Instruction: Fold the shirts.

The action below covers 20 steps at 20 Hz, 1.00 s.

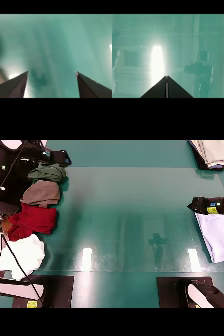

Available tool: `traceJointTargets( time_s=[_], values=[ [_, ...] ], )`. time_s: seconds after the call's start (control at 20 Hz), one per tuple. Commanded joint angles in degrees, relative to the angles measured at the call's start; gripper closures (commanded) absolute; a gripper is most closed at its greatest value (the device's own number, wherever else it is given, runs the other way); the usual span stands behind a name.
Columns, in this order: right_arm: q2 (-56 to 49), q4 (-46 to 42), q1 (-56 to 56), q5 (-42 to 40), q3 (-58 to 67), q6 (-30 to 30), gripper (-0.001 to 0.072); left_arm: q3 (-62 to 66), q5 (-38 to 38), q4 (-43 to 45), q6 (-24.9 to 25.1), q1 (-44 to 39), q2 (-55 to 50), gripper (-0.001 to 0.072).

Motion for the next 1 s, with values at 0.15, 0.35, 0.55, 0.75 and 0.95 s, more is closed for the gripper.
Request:
traceJointTargets(
  time_s=[0.15, 0.35, 0.55, 0.75, 0.95],
  values=[
    [0.04, 0.24, 0.07, 0.87, 0.04, 0.07, 0.0692, 0.00, 13.05, 8.50, -3.02, 9.62, -11.04, 0.0017],
    [0.04, 0.26, 0.07, 0.94, 0.04, 0.09, 0.0693, 0.07, 19.10, 8.52, -2.71, 12.41, -18.40, 0.0017],
    [0.04, 0.24, 0.07, 0.92, -0.11, 2.56, 0.0693, 0.04, 22.84, 8.55, 1.90, 12.39, -22.14, 0.0027],
    [0.04, 0.24, 0.07, 0.79, -0.09, 2.58, 0.0693, 0.20, 24.20, 8.26, 1.90, 12.39, -22.62, 0.0161],
    [0.04, 0.22, 0.04, 0.79, -0.07, 2.56, 0.0693, 2.10, 18.27, 6.47, 1.88, 12.39, -22.21, 0.0680]
  ],
)
